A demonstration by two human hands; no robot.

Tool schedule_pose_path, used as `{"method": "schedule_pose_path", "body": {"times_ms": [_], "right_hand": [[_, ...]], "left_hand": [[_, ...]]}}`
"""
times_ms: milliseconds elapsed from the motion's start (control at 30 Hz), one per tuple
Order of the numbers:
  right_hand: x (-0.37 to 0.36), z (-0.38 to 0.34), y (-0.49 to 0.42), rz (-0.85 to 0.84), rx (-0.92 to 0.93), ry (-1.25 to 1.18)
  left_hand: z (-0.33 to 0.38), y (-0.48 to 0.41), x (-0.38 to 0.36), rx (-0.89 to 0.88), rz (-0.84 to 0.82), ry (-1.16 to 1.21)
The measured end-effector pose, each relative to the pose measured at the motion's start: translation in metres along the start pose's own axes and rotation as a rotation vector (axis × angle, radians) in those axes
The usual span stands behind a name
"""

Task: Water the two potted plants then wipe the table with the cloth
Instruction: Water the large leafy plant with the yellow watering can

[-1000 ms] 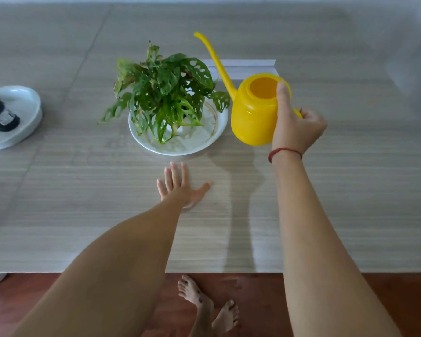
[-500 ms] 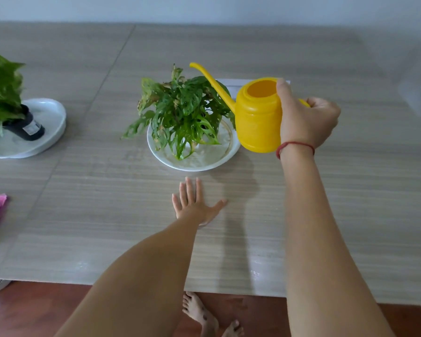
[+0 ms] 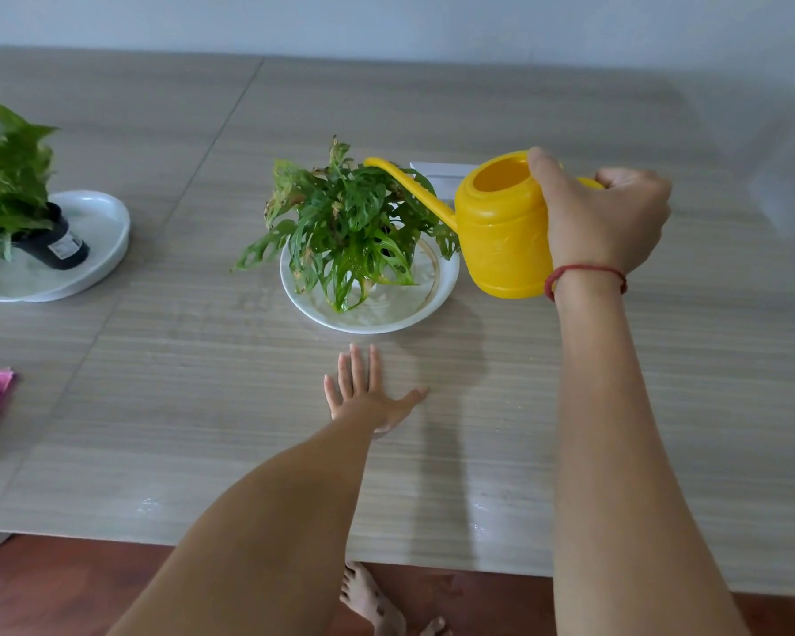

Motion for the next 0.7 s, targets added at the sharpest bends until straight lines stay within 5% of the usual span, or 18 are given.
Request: {"method": "schedule_pose_path", "body": {"times_ms": [700], "right_hand": [[0.027, -0.006, -0.007, 0.01, 0.094, 0.093]], "left_hand": [[-0.001, 0.002, -0.003, -0.011, 0.023, -0.003]]}}
Point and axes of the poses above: each hand's wrist, its own y-axis away from the middle knuckle, its own x-axis out of the back of the hand, z = x × y, the point moved 2 cm from there along -y, towards the middle knuckle, and after that the axes turned 5 degrees about y, right-handed, at the moved point
